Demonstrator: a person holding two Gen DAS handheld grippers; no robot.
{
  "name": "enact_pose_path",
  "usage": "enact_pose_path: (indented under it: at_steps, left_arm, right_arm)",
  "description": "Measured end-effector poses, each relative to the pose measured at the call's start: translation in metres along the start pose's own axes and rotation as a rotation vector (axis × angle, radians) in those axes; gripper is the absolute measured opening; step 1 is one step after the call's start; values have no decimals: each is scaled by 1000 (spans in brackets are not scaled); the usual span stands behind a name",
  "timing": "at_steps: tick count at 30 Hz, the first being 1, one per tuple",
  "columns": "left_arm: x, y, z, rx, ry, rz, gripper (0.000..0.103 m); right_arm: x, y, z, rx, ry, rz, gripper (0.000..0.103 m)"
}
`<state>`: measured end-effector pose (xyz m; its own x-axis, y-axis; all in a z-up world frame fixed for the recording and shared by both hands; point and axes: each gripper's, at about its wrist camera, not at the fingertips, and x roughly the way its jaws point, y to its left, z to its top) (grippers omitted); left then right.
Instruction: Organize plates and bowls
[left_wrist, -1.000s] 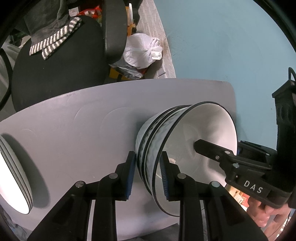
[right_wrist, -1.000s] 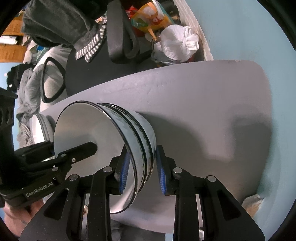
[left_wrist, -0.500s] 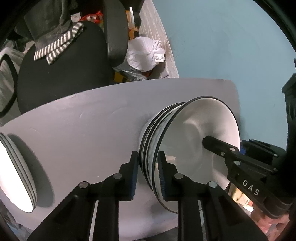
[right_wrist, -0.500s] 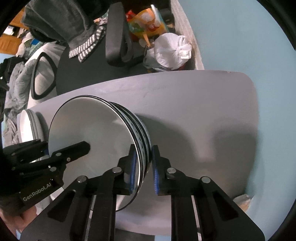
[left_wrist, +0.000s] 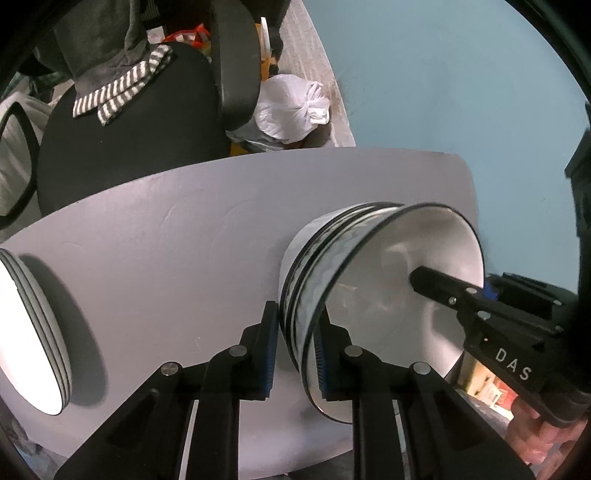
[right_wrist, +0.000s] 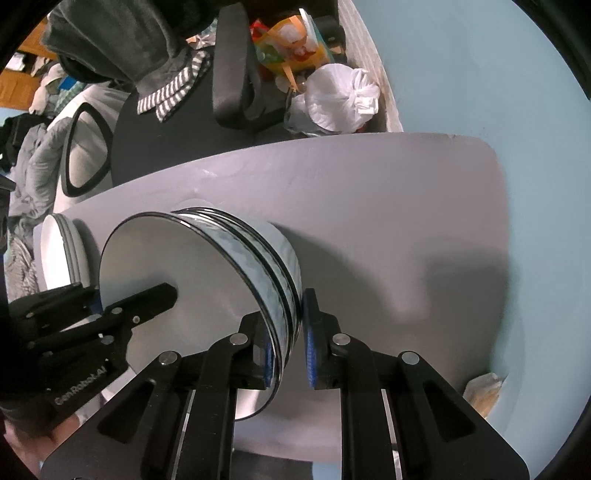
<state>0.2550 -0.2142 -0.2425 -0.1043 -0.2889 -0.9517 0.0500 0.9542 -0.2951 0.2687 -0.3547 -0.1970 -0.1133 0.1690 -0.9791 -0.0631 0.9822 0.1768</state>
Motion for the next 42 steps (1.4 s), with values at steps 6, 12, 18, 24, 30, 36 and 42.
enact_pose_path:
  at_steps: [6,12,18,24,30,36,42]
  left_arm:
    - [0,-2,3,13,-9,5,17]
    - [3,-7,8,48,4,29,19]
    - [4,-5,9,31,14,3,20]
    - [7,2,9,6,27,-65,27]
    - [7,4,8,-18,21,-75,27]
    - [5,7,4,-41,8,-71,21]
    - [5,13,1,-92,17,-86,21]
  right_arm:
    - [4,2,4,-9,2,-29,14]
    - [8,-4,6,0,10,-23,14]
    - [9,-7,6,8,34,-1,16]
    - [10,-9,9,-3,47,22,16]
    - [10,-11,10,-11,47,41,17]
    - [8,-5,4,-24,8,4,16]
    - [9,-7,7,8,16,7,15]
